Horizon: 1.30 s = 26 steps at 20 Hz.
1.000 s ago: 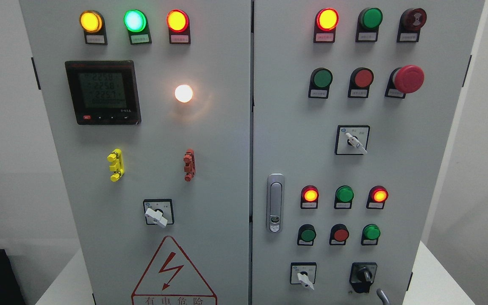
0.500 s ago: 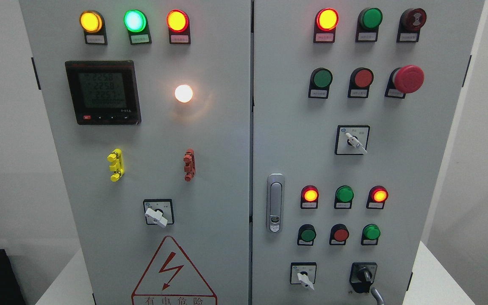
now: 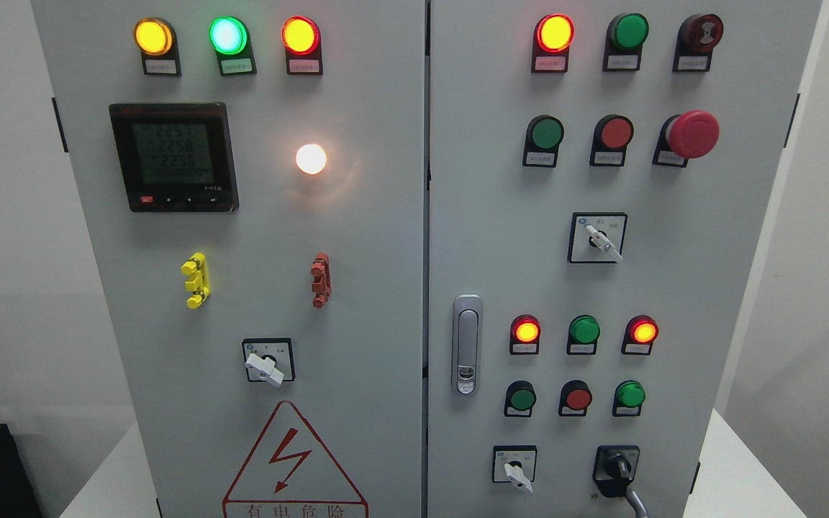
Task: Trip black knob to open circuit
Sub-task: 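Raise the right hand up to the black rotary knob, then grip the black rotary knob with the right hand and twist it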
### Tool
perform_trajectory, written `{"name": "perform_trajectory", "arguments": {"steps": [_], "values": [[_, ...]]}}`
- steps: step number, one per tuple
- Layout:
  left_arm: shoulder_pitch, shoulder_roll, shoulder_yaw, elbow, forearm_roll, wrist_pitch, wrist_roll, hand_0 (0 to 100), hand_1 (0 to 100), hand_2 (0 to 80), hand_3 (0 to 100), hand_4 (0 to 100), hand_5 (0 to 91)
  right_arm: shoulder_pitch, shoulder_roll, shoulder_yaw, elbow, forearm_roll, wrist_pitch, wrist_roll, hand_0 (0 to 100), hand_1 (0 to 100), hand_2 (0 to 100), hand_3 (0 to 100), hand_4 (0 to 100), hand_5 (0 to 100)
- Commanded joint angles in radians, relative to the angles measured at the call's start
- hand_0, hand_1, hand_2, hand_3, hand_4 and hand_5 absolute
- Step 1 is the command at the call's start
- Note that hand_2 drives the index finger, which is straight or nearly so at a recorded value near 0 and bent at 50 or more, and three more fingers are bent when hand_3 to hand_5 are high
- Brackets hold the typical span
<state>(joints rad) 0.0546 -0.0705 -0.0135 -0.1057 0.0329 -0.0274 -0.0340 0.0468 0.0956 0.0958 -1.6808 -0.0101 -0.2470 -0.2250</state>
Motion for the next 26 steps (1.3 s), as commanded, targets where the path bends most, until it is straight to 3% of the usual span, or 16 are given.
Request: {"name": "perform_trajectory", "arguments": {"steps": [1,26], "values": [[-0.004,-0.002,0.001,0.000,0.002,-0.002,0.000,12,39,0.0,0,0,0.0,-0.019,-0.004,0.015,-0.020,-0.002,-0.006,0.004,89,84,0,100,100,91],[-0.004,-0.002,0.001,0.000,0.002,-0.002,0.000,12,39,0.0,0,0,0.0,-0.019,-0.002,0.055,-0.017,-0.002,-0.005,0.003,89,84,0,100,100,91]]}}
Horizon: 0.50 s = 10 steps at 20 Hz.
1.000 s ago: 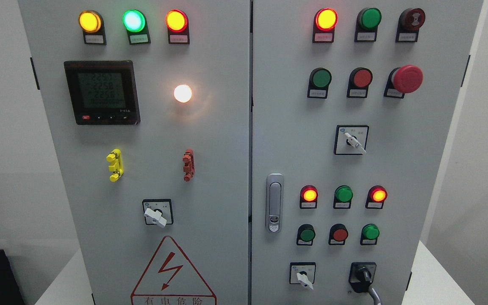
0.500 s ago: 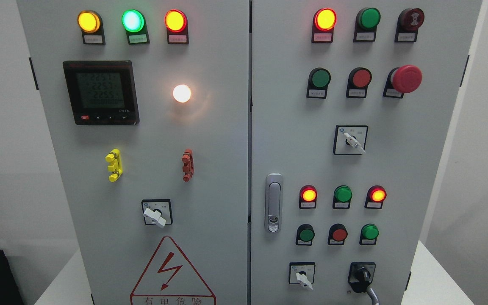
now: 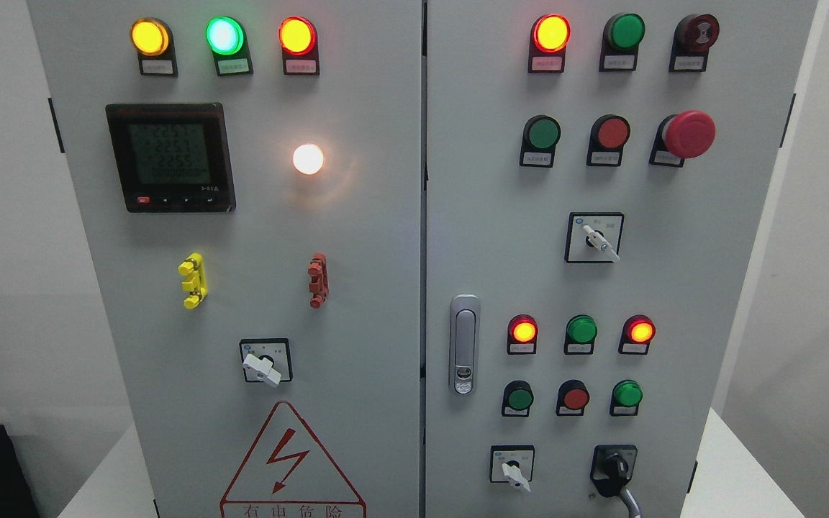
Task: Trip black knob to open circuit
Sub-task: 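Grip the black rotary knob with the right hand and twist it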
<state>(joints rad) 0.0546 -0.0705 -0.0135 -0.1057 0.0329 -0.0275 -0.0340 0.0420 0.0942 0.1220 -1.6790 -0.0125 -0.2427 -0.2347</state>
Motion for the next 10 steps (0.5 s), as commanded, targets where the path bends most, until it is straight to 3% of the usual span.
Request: {"name": "perform_trajectory", "arguments": {"steps": [1,10], "values": [[-0.004,0.000,0.001,0.000,0.002,-0.002,0.000,12,39,0.0,0,0,0.0,-0.014,-0.001,0.034,-0.019,0.000,-0.010,0.014,89,84,0,100,100,91],[-0.004,0.000,0.001,0.000,0.002,-0.002,0.000,12,39,0.0,0,0,0.0,-0.014,-0.001,0.044,-0.022,0.002,-0.012,0.014,89,84,0,100,100,91]]}}
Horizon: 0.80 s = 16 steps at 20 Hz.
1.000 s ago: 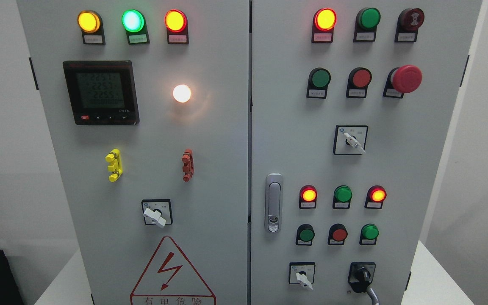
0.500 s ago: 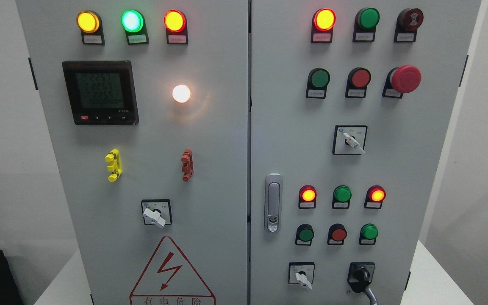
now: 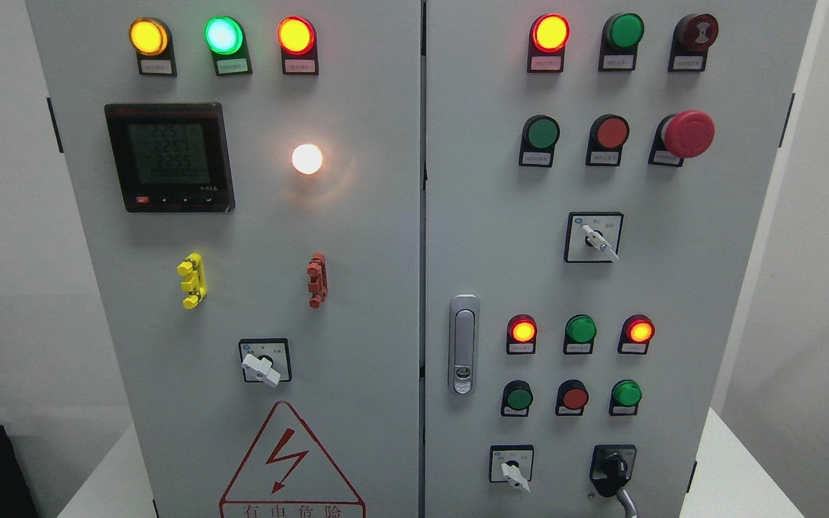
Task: Trip black knob to open circuit
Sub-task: 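Grip the black rotary knob with the right hand and twist it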
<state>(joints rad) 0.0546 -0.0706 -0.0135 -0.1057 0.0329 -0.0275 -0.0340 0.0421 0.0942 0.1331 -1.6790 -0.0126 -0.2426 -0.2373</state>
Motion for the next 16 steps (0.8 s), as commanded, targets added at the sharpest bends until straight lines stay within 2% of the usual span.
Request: {"name": "perform_trajectory", "arguments": {"steps": [1,16], "values": [[-0.004,0.000,0.001,0.000,0.002,-0.002,0.000,12,39,0.0,0,0,0.0,-0.014,-0.001,0.034,-0.024,0.002,-0.012,0.016,89,84,0,100,100,91],[-0.004,0.000,0.001,0.000,0.002,-0.002,0.000,12,39,0.0,0,0,0.0,-0.021,-0.001,0.049,-0.024,0.002,-0.014,0.016,89,84,0,100,100,91]]}}
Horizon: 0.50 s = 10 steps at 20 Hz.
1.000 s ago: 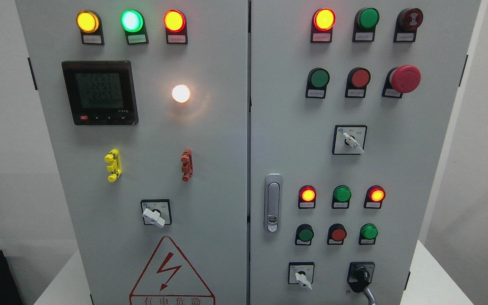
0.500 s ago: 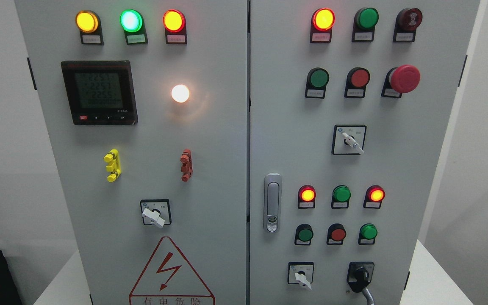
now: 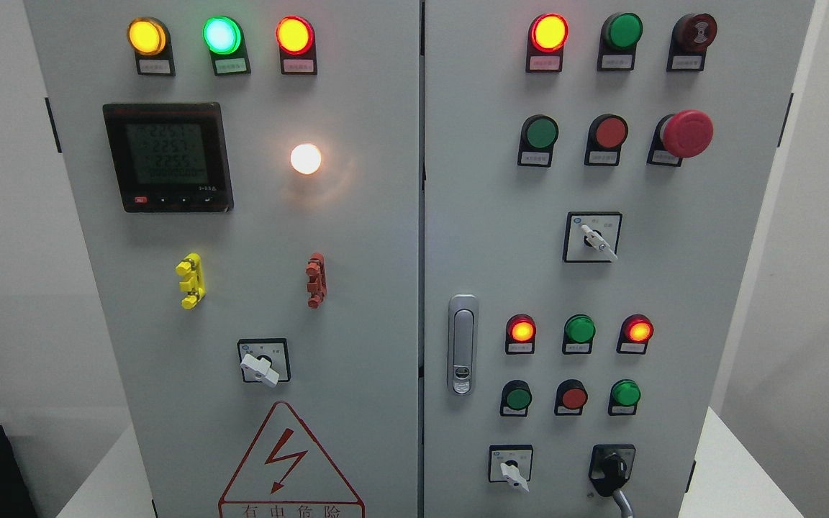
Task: Trip black knob to open circuit
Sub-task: 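Grip the black rotary knob with the right hand and twist it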
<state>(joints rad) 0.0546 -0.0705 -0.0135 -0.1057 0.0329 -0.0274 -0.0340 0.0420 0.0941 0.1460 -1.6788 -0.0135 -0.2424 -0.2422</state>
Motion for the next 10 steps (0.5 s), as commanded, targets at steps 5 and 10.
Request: {"name": "perform_trajectory", "arguments": {"steps": [5,10], "values": [[-0.004,0.000,0.001,0.000,0.002,-0.002,0.000,12,39,0.0,0,0,0.0,-0.024,-0.001,0.037,-0.024,0.003,-0.014,0.021,89,83,0,100,100,91],[-0.004,0.000,0.001,0.000,0.002,0.000,0.000,12,39,0.0,0,0,0.0,-0.028,-0.001,0.046,-0.022,0.003,-0.014,0.021,90,83,0,100,100,91]]}}
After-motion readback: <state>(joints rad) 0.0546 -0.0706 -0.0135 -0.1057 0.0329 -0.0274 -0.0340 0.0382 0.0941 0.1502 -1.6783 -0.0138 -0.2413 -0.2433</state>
